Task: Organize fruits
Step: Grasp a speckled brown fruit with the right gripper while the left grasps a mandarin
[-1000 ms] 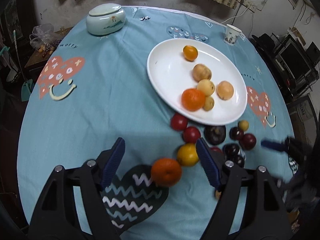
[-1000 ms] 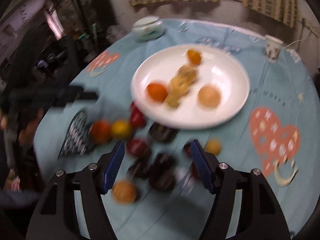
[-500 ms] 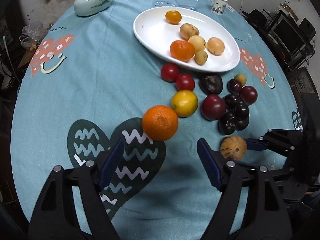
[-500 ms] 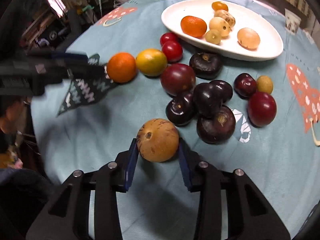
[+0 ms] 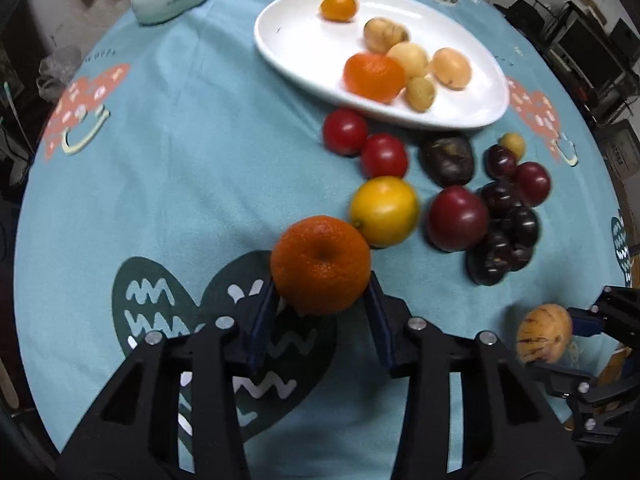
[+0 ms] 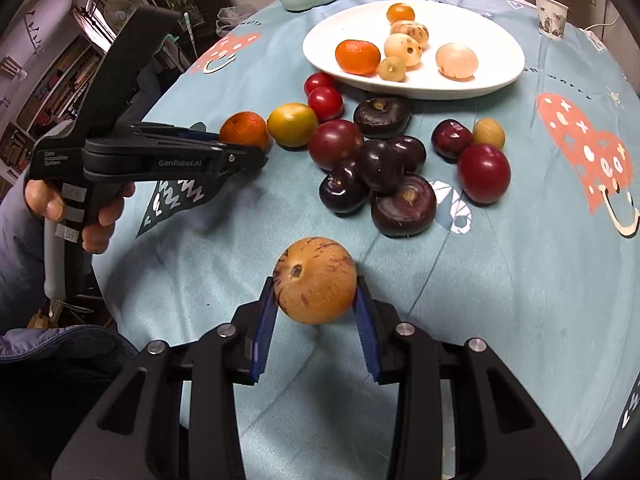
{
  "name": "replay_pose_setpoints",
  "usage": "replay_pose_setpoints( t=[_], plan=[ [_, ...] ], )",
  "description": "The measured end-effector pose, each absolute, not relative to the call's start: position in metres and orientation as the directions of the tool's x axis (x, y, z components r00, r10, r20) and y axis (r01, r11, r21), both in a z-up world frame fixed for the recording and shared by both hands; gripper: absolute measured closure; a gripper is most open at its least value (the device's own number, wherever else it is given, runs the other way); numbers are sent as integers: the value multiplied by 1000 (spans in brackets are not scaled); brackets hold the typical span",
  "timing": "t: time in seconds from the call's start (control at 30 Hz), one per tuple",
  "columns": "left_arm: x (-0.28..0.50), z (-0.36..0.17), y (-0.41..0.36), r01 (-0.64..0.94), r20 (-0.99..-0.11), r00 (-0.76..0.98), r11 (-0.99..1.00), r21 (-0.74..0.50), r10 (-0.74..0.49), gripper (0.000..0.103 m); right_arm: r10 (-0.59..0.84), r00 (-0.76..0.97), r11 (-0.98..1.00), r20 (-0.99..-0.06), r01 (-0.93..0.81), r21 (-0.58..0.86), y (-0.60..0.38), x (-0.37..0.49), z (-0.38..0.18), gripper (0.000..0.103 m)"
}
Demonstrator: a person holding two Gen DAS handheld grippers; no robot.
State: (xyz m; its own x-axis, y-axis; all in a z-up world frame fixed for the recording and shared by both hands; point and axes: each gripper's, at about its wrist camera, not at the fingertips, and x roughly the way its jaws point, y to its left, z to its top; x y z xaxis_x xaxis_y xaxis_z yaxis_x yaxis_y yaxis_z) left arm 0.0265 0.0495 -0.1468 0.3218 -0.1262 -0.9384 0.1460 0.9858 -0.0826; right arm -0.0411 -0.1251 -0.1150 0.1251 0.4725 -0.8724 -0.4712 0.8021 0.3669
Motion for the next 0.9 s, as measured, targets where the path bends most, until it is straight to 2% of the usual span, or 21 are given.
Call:
replay_pose_setpoints(
  t=[0.2, 0.4, 0.9],
  plan=[
    [11, -103, 38, 196, -900, 398, 975, -104, -176, 60, 477, 109, 794, -872, -479, 374, -125, -43, -118, 65],
    [2, -76, 11, 227, -883, 452, 973, -26, -129, 60, 481, 94, 779, -871, -502, 376, -115, -44, -119, 65],
    [-9, -81, -4, 270, -900, 422, 963, 7, -112, 60, 478, 88, 776, -874, -509, 373, -115, -50, -118, 65]
  ],
)
